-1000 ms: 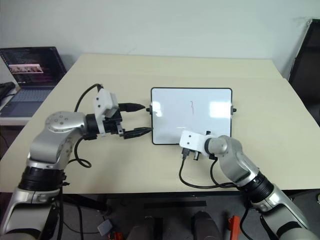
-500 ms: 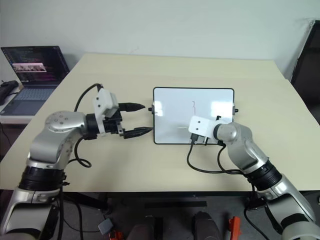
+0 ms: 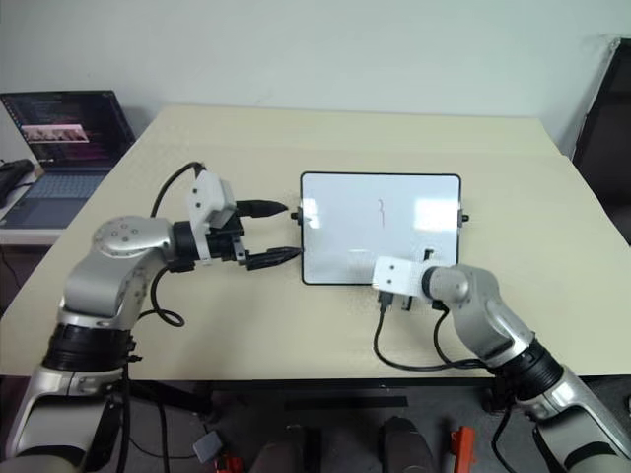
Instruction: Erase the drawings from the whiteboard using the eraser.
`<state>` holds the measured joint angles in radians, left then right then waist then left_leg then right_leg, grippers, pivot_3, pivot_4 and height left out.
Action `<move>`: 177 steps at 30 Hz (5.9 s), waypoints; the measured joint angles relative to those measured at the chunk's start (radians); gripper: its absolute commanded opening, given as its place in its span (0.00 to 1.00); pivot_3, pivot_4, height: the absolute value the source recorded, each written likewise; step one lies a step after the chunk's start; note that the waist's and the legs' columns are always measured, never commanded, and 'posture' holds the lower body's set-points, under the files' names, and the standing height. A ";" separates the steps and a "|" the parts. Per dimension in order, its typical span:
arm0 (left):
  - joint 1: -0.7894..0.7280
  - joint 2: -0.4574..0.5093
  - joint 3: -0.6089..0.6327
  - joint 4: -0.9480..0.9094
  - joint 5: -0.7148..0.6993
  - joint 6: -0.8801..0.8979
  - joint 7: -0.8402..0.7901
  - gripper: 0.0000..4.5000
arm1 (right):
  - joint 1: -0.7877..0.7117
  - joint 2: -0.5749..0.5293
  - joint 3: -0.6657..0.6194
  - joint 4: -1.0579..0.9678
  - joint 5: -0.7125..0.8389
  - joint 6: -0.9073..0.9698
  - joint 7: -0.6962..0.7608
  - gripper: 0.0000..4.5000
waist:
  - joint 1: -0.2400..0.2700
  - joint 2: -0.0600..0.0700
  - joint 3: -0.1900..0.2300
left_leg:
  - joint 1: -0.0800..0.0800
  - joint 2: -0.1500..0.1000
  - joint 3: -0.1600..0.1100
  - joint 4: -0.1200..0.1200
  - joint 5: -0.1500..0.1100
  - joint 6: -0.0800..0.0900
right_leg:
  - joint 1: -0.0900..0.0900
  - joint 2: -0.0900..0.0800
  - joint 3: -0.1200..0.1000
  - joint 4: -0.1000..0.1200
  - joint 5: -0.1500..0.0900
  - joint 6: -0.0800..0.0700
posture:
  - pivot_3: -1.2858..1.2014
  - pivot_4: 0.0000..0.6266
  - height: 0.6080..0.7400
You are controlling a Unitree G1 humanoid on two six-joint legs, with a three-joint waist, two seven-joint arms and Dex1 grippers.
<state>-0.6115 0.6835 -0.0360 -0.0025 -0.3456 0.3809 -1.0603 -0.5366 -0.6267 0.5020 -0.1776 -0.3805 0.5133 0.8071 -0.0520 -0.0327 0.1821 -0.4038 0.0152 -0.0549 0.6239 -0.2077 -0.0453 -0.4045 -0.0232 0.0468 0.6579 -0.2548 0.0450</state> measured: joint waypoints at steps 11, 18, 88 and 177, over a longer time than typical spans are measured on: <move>-0.004 -0.001 0.000 0.006 0.009 -0.001 0.001 1.00 | -0.169 0.118 -0.028 0.137 0.001 0.006 -0.031 0.23 | -0.005 0.000 0.001 | 0.000 0.000 0.000 0.000 0.000 0.000 | -0.001 0.000 0.000 0.002 0.001 0.001 | 0.52 0.24 1.00; -0.004 -0.002 0.000 0.007 0.014 -0.001 0.001 1.00 | -0.278 0.189 -0.022 0.244 -0.011 -0.040 -0.048 0.23 | -0.004 0.001 0.001 | -0.002 0.000 -0.001 -0.001 -0.001 -0.002 | -0.002 0.000 -0.001 0.001 0.000 0.003 | 0.52 0.24 1.00; 0.008 0.048 0.072 0.000 -0.005 -0.015 0.008 1.00 | 0.078 -0.228 -0.748 0.086 0.697 0.021 0.179 0.23 | 0.019 0.005 0.012 | -0.005 0.000 -0.002 0.003 -0.004 -0.006 | -0.003 0.000 -0.002 0.003 -0.003 0.004 | 0.52 0.24 1.00; -0.034 -0.231 -0.073 -0.031 -0.026 -0.012 0.045 1.00 | -0.298 -0.095 -0.673 0.170 0.309 0.276 0.034 0.23 | 0.038 0.005 0.012 | -0.009 -0.002 -0.005 0.005 -0.004 -0.006 | -0.003 -0.001 -0.004 0.001 0.003 0.001 | 0.52 0.24 1.00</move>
<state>-0.6460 0.4526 -0.1095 -0.0339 -0.3712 0.3685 -1.0154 -0.8345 -0.7216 -0.1714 -0.0079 -0.0716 0.7892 0.8413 -0.0142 -0.0273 0.1939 -0.4130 0.0136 -0.0596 0.6285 -0.2114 -0.0515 -0.4075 -0.0241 0.0424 0.6584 -0.2513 0.0458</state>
